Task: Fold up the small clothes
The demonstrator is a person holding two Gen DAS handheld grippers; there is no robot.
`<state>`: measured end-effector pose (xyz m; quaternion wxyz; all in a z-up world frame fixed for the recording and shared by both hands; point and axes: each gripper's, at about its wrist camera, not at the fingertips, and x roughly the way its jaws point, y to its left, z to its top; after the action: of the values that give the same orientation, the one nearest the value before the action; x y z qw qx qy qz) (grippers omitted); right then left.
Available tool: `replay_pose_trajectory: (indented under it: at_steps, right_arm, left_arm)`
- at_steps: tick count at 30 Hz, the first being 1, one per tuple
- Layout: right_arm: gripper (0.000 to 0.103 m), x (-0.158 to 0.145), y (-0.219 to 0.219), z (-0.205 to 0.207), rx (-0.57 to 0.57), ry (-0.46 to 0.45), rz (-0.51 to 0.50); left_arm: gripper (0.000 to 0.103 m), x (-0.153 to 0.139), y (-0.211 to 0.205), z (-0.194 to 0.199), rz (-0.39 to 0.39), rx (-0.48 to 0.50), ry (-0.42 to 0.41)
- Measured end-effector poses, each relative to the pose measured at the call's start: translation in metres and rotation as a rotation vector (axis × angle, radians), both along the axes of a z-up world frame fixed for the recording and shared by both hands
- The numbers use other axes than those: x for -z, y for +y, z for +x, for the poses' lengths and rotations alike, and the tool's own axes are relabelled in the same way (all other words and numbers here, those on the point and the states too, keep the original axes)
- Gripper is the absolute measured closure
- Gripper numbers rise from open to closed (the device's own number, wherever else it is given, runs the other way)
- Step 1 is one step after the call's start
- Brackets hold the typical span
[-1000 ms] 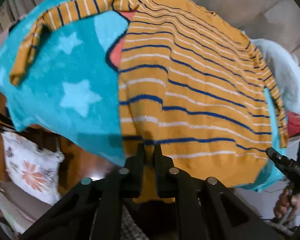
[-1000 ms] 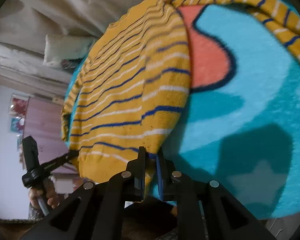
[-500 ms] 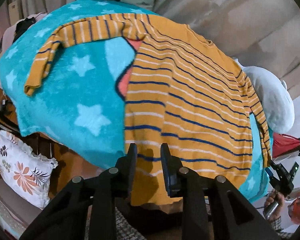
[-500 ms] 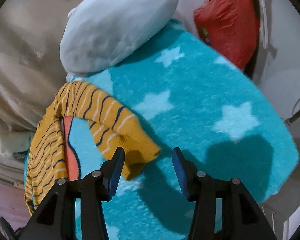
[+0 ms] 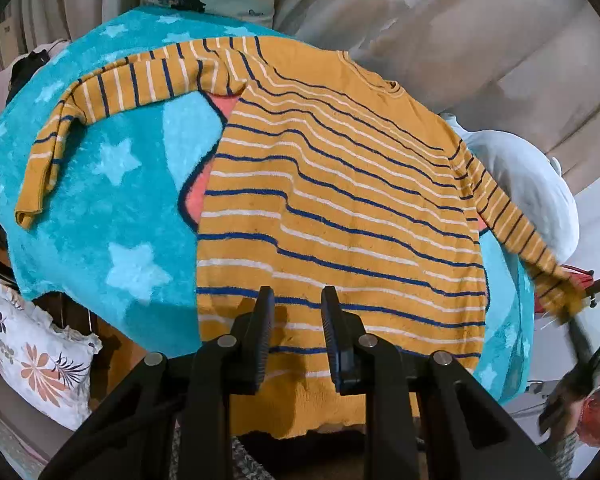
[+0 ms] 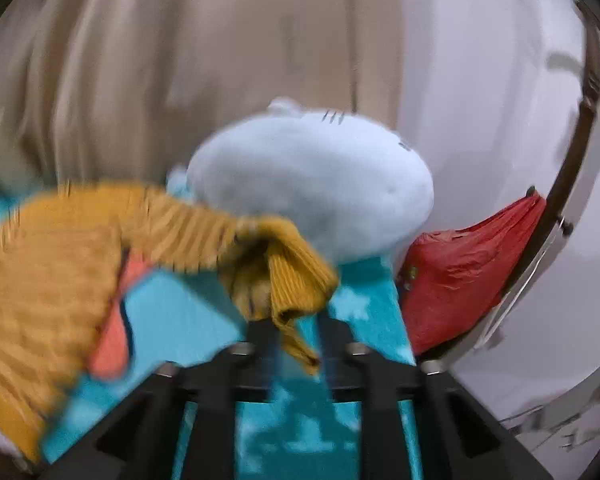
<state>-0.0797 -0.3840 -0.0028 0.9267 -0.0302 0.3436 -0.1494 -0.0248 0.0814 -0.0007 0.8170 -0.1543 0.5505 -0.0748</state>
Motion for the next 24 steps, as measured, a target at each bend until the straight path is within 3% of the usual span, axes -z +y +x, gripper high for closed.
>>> replay_pose_trajectory:
  at_steps: [1, 3, 4, 6, 7, 11, 14, 16, 21, 23, 24]
  right_arm:
    - [0.040, 0.015, 0.001, -0.004, -0.005, 0.060, -0.006]
    - [0.039, 0.051, -0.009, -0.017, 0.035, 0.179, 0.064]
    - [0.039, 0.059, -0.015, -0.021, 0.060, 0.203, 0.104]
    - [0.039, 0.073, -0.038, -0.037, 0.150, 0.207, 0.277]
    - [0.039, 0.076, -0.054, -0.046, 0.193, 0.169, 0.436]
    - [0.039, 0.079, -0.087, -0.049, 0.218, -0.019, 0.895]
    - [0.039, 0.090, -0.106, -0.029, 0.264, -0.145, 1.160]
    - [0.039, 0.105, -0.119, -0.005, 0.332, -0.182, 1.311]
    - [0.040, 0.137, -0.138, 0.042, 0.519, -0.130, 1.377]
    - [0.058, 0.145, -0.143, 0.053, 0.595, -0.125, 1.376]
    - [0.073, 0.143, -0.145, 0.058, 0.634, -0.108, 1.356]
  left_arm:
    - [0.081, 0.002, -0.001, 0.001, 0.002, 0.003, 0.007]
    - [0.081, 0.003, -0.001, 0.002, 0.004, 0.008, 0.014]
    - [0.081, 0.003, -0.002, 0.002, 0.006, 0.009, 0.016]
    - [0.081, 0.004, -0.004, 0.004, 0.012, 0.016, 0.022]
    - [0.081, 0.005, -0.006, 0.005, 0.015, 0.022, 0.026]
    - [0.081, 0.006, -0.018, 0.009, 0.018, 0.060, 0.035]
    - [0.080, 0.006, -0.026, 0.009, 0.025, 0.085, 0.033]
    - [0.079, 0.006, -0.027, 0.008, 0.026, 0.090, 0.028]
    - [0.079, 0.006, -0.015, 0.004, 0.019, 0.052, 0.026]
    - [0.078, 0.009, -0.007, 0.002, 0.010, 0.024, 0.033]
    - [0.078, 0.010, -0.003, 0.002, 0.004, 0.010, 0.036]
